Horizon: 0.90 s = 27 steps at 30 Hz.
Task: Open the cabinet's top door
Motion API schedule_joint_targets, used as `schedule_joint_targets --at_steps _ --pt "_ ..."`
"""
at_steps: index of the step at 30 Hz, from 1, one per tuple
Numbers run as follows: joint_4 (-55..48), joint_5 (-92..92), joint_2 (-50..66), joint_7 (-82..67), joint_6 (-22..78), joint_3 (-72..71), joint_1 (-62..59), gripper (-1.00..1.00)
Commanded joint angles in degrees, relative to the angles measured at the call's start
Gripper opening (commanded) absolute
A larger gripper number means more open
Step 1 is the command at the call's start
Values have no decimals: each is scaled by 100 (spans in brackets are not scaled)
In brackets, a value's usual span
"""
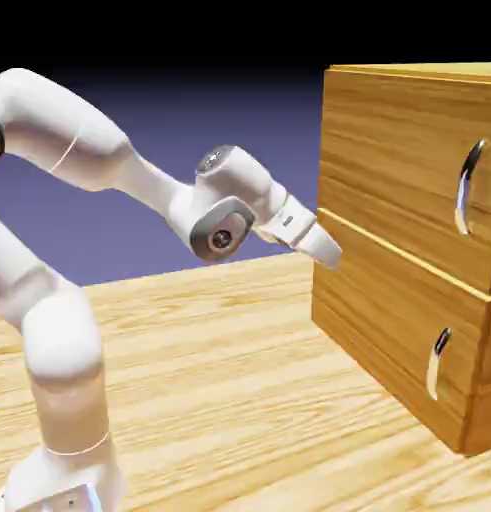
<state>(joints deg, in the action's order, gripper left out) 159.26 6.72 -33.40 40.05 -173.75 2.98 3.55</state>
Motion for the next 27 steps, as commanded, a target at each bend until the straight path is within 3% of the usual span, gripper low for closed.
schedule_joint_targets --at_steps 1,27 --pt "-65 250 -28 -89 10 111 106 0" --pt "-1744 6729 -747 -2411 256 2981 2862 0"
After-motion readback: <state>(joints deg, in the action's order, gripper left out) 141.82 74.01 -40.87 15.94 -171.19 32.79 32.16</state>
